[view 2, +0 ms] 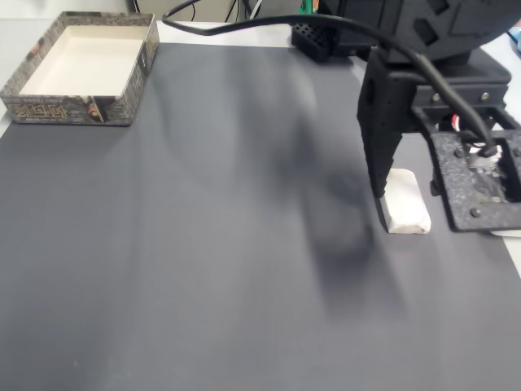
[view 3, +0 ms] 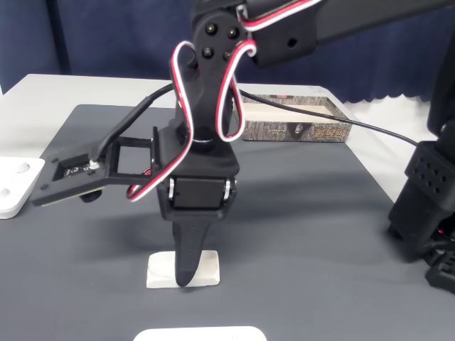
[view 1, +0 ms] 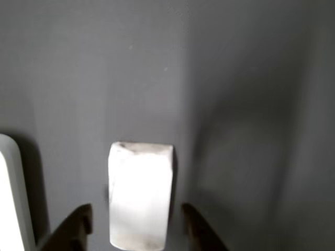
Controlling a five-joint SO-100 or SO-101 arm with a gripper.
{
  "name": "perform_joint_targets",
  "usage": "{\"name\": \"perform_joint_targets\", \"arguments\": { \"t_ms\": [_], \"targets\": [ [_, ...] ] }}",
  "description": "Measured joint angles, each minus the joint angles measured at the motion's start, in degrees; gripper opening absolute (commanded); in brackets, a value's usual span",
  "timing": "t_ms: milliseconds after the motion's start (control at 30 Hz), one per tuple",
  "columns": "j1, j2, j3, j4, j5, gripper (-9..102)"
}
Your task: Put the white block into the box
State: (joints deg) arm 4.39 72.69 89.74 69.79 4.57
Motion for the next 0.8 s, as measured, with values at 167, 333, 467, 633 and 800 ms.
{"name": "perform_joint_targets", "arguments": {
  "t_ms": [167, 333, 467, 633, 800],
  "targets": [
    [0.0, 0.0, 0.0, 0.0, 0.3, 28],
    [0.0, -0.3, 0.0, 0.0, 0.4, 29],
    [0.0, -0.8, 0.0, 0.0, 0.5, 28],
    [0.0, -0.8, 0.0, 0.0, 0.5, 28],
    [0.0, -1.9, 0.0, 0.0, 1.5, 27]
  ]
}}
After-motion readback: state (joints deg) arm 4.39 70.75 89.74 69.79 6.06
